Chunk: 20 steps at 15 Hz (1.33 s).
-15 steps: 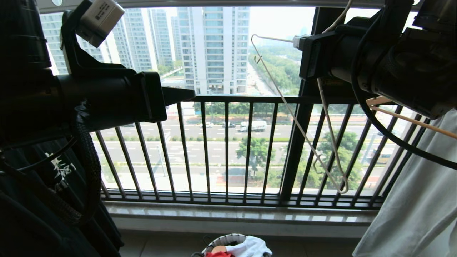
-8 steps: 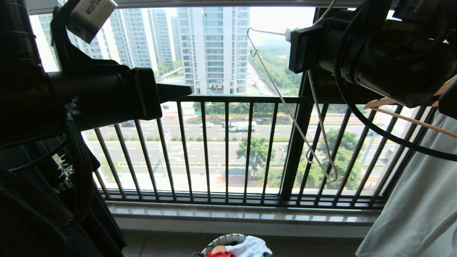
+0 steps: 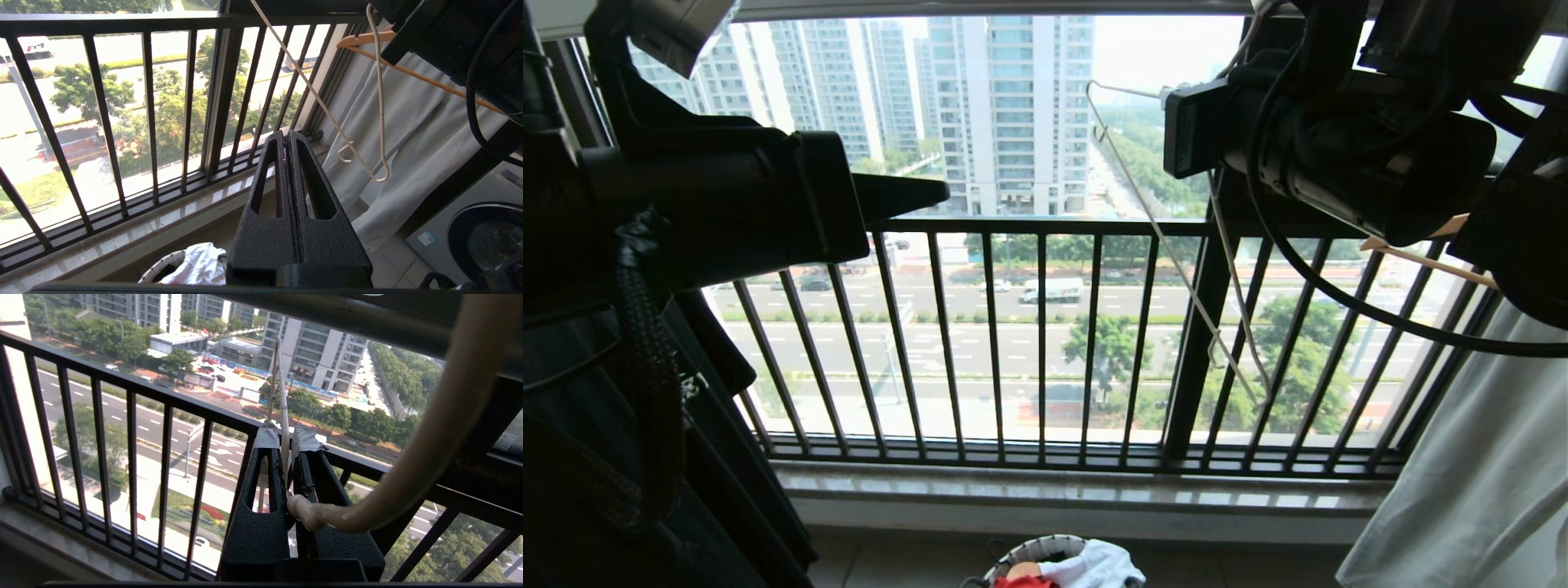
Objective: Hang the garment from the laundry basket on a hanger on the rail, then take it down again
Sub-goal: Hang the clothes rack on the clothesline
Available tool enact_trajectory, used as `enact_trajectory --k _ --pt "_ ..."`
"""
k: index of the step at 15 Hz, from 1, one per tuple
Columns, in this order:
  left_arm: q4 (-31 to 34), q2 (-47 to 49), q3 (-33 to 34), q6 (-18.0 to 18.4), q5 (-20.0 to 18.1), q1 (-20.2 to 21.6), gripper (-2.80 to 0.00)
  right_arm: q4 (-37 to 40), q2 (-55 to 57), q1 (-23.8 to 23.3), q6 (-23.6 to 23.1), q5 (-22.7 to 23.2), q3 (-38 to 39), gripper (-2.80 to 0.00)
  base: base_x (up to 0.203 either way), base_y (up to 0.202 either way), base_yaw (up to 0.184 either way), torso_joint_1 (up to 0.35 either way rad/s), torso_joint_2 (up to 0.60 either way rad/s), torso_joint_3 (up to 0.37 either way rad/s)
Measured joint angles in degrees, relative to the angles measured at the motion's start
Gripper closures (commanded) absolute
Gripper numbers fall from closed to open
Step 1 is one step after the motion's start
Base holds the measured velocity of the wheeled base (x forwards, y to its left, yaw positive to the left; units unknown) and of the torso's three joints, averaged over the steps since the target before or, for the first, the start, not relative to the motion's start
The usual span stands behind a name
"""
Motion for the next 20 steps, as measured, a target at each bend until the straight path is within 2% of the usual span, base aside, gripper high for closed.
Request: enact_trajectory --k 5,15,20 --pt "-0.02 -0.63 -0.02 0.01 0.02 0.02 0.00 0.36 1.26 -1.07 0.00 0.00 -1.86 0.00 0.000 0.000 0.000 0.000 0.00 0.000" --pt "-0.02 -0.93 0.09 -0.02 0.01 0.11 0.00 13.04 6.64 -1.20 -0.90 0.00 -13.25 0.00 0.000 0.000 0.000 0.000 0.00 0.000" --pt "-0.02 -0.92 0.06 0.01 0.03 0.11 0.00 22.54 7.00 -1.22 -1.95 0.00 -18.12 0.00 0.000 0.000 0.000 0.000 0.00 0.000"
